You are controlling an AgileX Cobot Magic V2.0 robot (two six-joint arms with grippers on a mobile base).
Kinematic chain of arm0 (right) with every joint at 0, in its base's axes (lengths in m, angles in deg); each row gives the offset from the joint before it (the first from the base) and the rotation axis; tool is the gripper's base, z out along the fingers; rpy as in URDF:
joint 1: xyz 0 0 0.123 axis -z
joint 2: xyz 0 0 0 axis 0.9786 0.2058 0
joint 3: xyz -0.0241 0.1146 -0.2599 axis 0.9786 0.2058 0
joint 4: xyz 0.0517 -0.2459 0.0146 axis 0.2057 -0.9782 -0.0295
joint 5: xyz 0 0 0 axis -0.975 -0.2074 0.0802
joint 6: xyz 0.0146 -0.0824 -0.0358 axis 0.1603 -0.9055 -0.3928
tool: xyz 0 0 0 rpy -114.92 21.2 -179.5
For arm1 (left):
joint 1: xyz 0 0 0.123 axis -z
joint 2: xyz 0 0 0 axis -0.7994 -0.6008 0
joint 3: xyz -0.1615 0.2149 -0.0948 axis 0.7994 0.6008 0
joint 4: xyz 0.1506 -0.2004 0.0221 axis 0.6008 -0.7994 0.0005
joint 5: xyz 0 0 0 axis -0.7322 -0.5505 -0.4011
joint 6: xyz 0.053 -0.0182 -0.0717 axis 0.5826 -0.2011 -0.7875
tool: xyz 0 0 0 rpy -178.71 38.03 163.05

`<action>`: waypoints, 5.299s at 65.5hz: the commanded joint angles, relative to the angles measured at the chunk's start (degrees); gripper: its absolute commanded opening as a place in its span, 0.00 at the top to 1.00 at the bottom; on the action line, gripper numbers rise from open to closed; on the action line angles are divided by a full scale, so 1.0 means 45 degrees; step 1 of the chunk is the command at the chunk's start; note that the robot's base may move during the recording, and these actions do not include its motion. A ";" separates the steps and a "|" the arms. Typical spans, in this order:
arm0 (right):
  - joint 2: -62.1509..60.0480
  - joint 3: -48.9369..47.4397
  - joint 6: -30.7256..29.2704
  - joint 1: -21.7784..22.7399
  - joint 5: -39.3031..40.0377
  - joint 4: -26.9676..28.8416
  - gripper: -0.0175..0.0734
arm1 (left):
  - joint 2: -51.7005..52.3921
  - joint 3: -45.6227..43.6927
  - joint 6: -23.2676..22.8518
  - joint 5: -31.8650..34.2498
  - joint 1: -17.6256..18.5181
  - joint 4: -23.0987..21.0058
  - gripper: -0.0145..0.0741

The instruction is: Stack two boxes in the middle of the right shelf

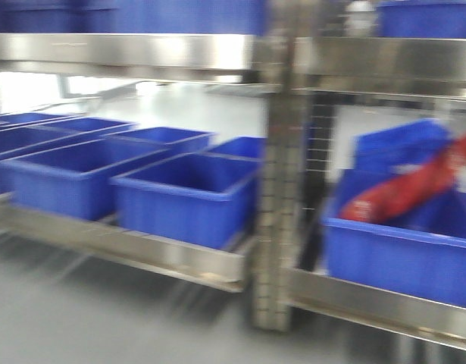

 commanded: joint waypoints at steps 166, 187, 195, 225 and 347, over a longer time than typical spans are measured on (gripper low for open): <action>-0.0132 -0.0165 -0.0165 0.0109 0.0713 -0.0151 0.97 | 0.0159 -0.0229 0.0082 0.0605 0.0083 -0.0184 0.96; -0.0132 -0.0165 -0.0165 0.0109 0.0713 -0.0151 0.97 | 0.0159 -0.0229 0.0082 0.0605 0.0083 -0.0184 0.96; -0.0132 -0.0165 -0.0165 0.0109 0.0713 -0.0151 0.97 | 0.0159 -0.0229 0.0082 0.0605 0.0083 -0.0184 0.96; -0.0132 -0.0165 -0.0165 0.0109 0.0713 -0.0151 0.97 | 0.0159 -0.0229 0.0082 0.0605 0.0083 -0.0184 0.96; 0.2858 0.0812 -0.0165 0.0109 -0.2046 -0.0003 0.97 | -0.2044 0.2044 0.0152 0.0409 0.0056 0.0707 0.96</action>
